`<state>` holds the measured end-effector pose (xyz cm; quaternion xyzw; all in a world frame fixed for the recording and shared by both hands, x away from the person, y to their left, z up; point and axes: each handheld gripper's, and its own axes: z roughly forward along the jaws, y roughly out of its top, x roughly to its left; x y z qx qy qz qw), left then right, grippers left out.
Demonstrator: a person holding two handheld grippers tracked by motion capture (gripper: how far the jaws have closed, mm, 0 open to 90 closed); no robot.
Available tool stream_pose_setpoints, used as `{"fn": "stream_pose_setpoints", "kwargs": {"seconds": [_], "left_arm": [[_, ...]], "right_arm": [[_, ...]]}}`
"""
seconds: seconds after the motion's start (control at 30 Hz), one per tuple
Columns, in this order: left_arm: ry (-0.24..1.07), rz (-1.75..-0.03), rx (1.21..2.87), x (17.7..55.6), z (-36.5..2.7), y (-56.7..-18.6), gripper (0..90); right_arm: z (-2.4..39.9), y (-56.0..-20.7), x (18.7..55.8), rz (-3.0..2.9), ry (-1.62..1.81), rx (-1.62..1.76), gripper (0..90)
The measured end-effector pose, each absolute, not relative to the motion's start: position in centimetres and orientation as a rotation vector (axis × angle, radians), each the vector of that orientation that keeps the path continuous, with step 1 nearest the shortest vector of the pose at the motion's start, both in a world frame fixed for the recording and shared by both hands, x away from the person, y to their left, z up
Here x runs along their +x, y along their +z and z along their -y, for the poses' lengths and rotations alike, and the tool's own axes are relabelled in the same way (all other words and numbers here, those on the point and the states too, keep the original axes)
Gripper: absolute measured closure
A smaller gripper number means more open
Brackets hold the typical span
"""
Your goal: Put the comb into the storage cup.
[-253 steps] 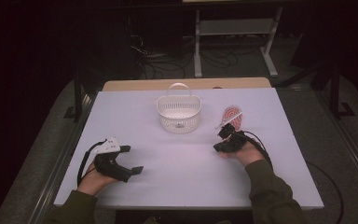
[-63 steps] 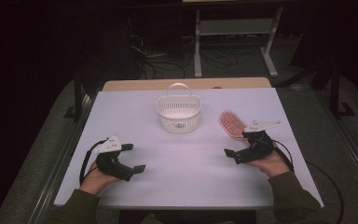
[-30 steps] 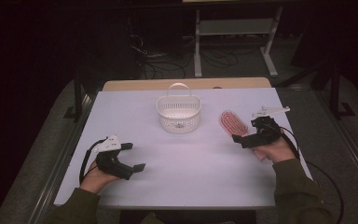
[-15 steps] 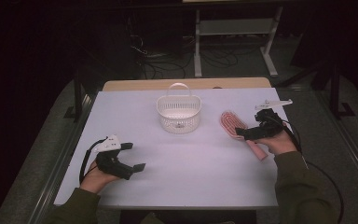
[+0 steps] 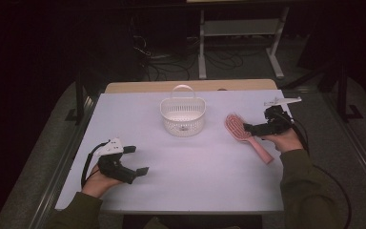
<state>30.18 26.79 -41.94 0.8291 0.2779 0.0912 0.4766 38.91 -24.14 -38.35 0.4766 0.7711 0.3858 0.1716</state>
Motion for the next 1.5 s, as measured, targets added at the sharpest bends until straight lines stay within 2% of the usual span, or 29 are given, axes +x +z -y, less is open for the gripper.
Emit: {"fn": "stream_pose_setpoints", "kwargs": {"seconds": [1.5], "left_arm": [[0.221,-0.683,2.027,30.2,-26.9,-42.0,0.2]], "right_arm": [[23.5,-40.8,40.6,-2.356,0.867,1.439,0.0]]}}
